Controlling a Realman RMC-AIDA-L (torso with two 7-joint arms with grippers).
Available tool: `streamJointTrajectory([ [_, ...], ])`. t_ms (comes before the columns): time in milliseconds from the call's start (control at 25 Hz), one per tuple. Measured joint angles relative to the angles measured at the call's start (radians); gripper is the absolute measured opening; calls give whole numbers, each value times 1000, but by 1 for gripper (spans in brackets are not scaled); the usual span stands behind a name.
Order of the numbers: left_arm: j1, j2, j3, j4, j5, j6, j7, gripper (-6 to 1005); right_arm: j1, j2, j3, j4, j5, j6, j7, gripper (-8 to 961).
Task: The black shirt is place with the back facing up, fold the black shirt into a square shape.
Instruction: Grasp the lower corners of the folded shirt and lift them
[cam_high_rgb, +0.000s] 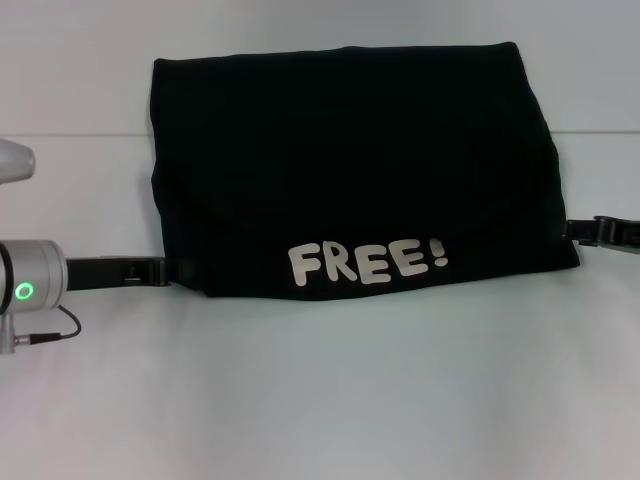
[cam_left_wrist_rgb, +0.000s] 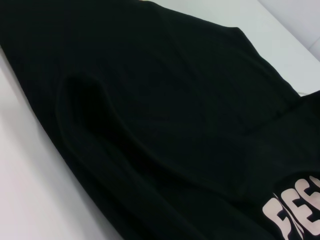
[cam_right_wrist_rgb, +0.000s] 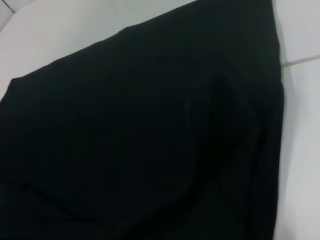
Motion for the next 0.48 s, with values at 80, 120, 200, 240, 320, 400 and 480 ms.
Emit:
streamJointTrajectory([
  [80,-1,1,0,0,3,-1,0,0,3,8,-4,4,0,17,-4,543],
  [120,-2,1,0,0,5,-3,0,0,5,10,-5,10,0,24,-6,537],
  [200,-3,1,0,0,5,-5,0,0,12,13,-9,27,0,37,-10,523],
  [240,-3,1,0,0,5,-5,0,0,14,14,-12,35,0,44,-10,517],
  [320,-6,1,0,0,6,-5,0,0,19,17,-21,48,0,58,-11,503],
  [400,-8,2,0,0,7,-5,0,0,21,23,-28,49,0,64,-11,490],
  [480,-9,2,0,0,7,-5,0,0,19,28,-29,44,2,64,-11,476],
])
